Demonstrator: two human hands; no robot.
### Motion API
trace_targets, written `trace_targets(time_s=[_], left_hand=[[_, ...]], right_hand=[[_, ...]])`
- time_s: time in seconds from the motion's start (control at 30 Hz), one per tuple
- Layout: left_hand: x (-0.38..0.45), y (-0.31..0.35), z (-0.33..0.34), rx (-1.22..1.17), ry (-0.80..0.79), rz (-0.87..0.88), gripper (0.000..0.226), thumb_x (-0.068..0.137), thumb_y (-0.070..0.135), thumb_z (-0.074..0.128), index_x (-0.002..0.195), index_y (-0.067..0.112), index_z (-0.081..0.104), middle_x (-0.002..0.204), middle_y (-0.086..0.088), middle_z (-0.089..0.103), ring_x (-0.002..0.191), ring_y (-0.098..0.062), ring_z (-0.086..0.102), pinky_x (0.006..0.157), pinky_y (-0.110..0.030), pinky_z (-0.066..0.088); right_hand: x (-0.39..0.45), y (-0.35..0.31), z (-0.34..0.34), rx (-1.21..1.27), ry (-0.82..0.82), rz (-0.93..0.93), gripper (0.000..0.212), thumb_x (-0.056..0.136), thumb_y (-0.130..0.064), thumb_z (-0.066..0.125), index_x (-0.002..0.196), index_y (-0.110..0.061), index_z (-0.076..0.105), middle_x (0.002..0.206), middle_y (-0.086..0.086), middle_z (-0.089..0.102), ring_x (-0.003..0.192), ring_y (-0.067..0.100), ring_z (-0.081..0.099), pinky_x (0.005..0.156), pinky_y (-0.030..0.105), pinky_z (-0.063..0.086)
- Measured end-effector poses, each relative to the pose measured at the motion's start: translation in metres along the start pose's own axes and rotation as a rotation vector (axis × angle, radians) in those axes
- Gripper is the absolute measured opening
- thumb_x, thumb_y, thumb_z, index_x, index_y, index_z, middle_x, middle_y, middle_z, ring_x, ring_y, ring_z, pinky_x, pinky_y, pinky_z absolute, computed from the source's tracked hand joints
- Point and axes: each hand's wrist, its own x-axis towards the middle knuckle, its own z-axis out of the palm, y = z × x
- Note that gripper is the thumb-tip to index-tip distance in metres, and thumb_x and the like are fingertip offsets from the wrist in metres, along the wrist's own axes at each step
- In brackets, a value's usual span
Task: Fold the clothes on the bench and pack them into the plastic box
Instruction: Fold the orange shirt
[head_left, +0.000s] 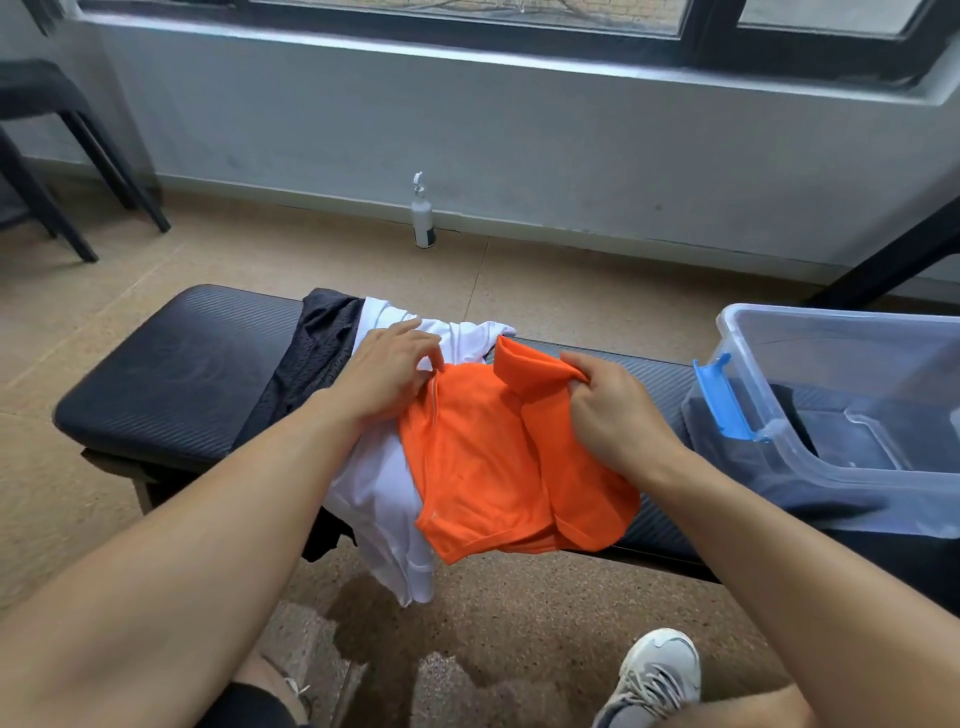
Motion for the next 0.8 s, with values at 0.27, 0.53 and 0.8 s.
trace_targets(time_s=[0.27, 0.53, 0.8], left_hand=[[0.002, 0.016, -0.013, -0.583, 0.042, -0.218, 0.018, 0.087, 0.013, 0.051, 0.092, 0.029, 0.054, 0.092, -0.002, 0.072, 0.085, -0.026, 0.066, 0.079, -0.043, 0.053], [0.006, 0.020, -0.030, -0.356, 0.028, -0.376, 0.015, 0.084, 0.021, 0.061, 0.077, 0.027, 0.073, 0.081, 0.007, 0.071, 0.075, -0.014, 0.065, 0.068, -0.027, 0.050], [-0.001, 0.012, -0.057, 0.026, -0.014, -0.628, 0.028, 0.081, 0.043, 0.079, 0.087, 0.015, 0.075, 0.090, -0.008, 0.074, 0.091, -0.029, 0.068, 0.069, -0.032, 0.045]], right_hand=[[-0.002, 0.004, -0.007, 0.007, 0.007, -0.003, 0.046, 0.102, -0.013, 0.040, 0.146, -0.019, 0.051, 0.143, 0.007, 0.059, 0.134, 0.028, 0.052, 0.112, 0.042, 0.040], [-0.002, 0.010, -0.013, 0.012, 0.017, 0.023, 0.047, 0.101, -0.012, 0.039, 0.146, -0.019, 0.051, 0.144, 0.007, 0.058, 0.135, 0.027, 0.050, 0.112, 0.041, 0.039], [-0.003, 0.006, -0.008, 0.042, 0.027, -0.018, 0.034, 0.105, -0.021, 0.042, 0.131, -0.020, 0.064, 0.127, 0.007, 0.068, 0.121, 0.029, 0.059, 0.102, 0.043, 0.046]])
